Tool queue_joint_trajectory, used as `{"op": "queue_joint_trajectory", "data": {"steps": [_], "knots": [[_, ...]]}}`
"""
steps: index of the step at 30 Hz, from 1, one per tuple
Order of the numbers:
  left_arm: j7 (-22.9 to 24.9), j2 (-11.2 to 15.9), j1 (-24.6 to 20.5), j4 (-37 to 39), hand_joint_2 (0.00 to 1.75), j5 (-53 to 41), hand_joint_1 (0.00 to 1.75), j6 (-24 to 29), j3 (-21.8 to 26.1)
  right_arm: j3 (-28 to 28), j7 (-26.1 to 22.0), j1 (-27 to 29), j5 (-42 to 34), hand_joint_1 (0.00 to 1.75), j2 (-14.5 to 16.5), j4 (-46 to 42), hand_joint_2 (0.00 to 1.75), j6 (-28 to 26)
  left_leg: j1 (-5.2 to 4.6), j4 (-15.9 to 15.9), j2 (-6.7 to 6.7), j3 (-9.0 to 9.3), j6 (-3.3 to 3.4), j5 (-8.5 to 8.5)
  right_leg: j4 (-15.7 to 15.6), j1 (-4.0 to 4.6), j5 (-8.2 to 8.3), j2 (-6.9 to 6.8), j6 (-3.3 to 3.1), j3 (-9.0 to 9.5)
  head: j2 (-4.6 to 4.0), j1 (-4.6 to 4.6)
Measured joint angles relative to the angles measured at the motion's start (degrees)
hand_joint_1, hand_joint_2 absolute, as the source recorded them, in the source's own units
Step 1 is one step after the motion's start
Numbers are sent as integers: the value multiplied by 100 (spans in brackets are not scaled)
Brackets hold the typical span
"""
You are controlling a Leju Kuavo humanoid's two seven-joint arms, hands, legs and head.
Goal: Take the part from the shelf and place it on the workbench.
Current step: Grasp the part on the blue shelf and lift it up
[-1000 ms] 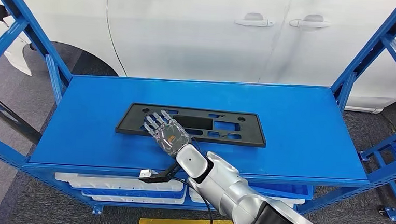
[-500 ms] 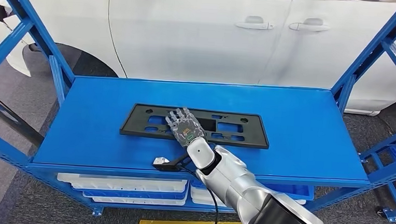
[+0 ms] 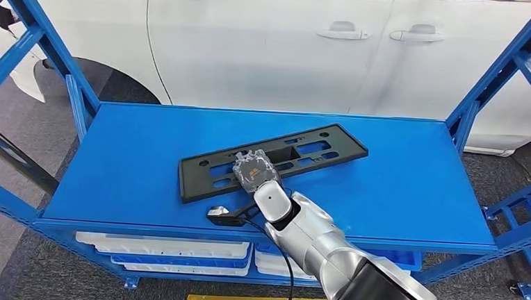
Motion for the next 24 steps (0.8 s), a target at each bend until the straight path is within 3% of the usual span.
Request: {"op": "queue_joint_trajectory", "data": {"steps": [2,5,6,7,9,11,12,15,16,18,20,21,22,24], "knots": [[-68,-5,2,-1,0,-6,0,-16,10,-64,-5,-3,-15,175,5,-1,175,-49,13,339,6,-143,-53,-222,-54,-30,28,-16,-56,28,0,-8],[-118,-9,11,0,0,-9,0,-20,25,-141,-30,27,-27,175,7,0,175,-107,31,1442,11,-668,-113,-716,-55,-27,28,-21,-80,23,1,-13],[-131,-10,18,1,44,-12,0,-20,27,-162,-39,39,-43,175,7,1,175,-140,34,1623,11,-767,-124,-729,-51,-25,23,-20,-81,23,1,-13],[-157,-11,22,0,87,-19,0,-20,27,-191,-51,47,-72,175,7,0,175,-206,36,1577,11,-761,-127,-627,-44,-26,18,-17,-76,26,1,-13],[-272,-10,20,-1,175,-56,0,-15,29,-292,-109,54,-188,175,7,-11,175,-439,40,875,15,-464,-112,-196,-21,-29,-3,-12,-50,38,1,-13],[-439,-10,12,-1,175,-98,0,-17,39,-465,-245,58,-362,175,-2,-51,175,-750,21,188,16,-166,-62,65,13,-8,-21,-5,-3,22,1,-9],[-517,-11,12,-1,175,-107,0,-26,51,-577,-351,66,-475,175,-11,-98,175,-935,9,50,14,-116,-28,92,25,1,-20,-1,24,3,1,-8],[-678,-16,36,-1,175,-101,0,-49,128,-1027,-844,144,-979,175,-68,-485,175,-1500,7,22,10,-137,81,105,48,0,-27,5,114,-36,1,-5],[-702,-21,43,-1,175,-86,0,-56,161,-1215,-1093,201,-1239,175,-105,-741,175,-1614,19,9,13,-135,120,117,134,-4,-97,4,143,-74,1,-1],[-716,-30,58,-1,175,-31,0,-90,250,-1614,-1731,413,-1980,175,-221,-1525,175,-1635,33,-9,17,-131,178,130,662,-16,-409,2,188,-310,1,8],[-712,-32,91,1,175,20,0,-138,359,-1963,-2268,711,-2720,175,-363,-2539,175,-1431,29,-4,16,-132,206,121,1466,-25,-751,1,213,-696,1,12],[-712,-33,108,1,175,34,0,-158,401,-2098,-2425,855,-2985,175,-425,-2999,175,-1320,27,0,15,-127,212,114,1717,-29,-803,1,219,-824,1,11],[-711,-33,121,1,175,52,0,-181,442,-2217,-2566,989,-3251,175,-480,-3406,175,-1235,26,3,11,-121,214,106,1739,-32,-739,0,216,-845,1,12],[-720,-38,132,1,175,91,0,-237,525,-2416,-2971,1260,-4040,175,-581,-4174,175,-1083,22,11,-8,-101,203,87,1125,-31,-365,-2,176,-566,1,16]]}}
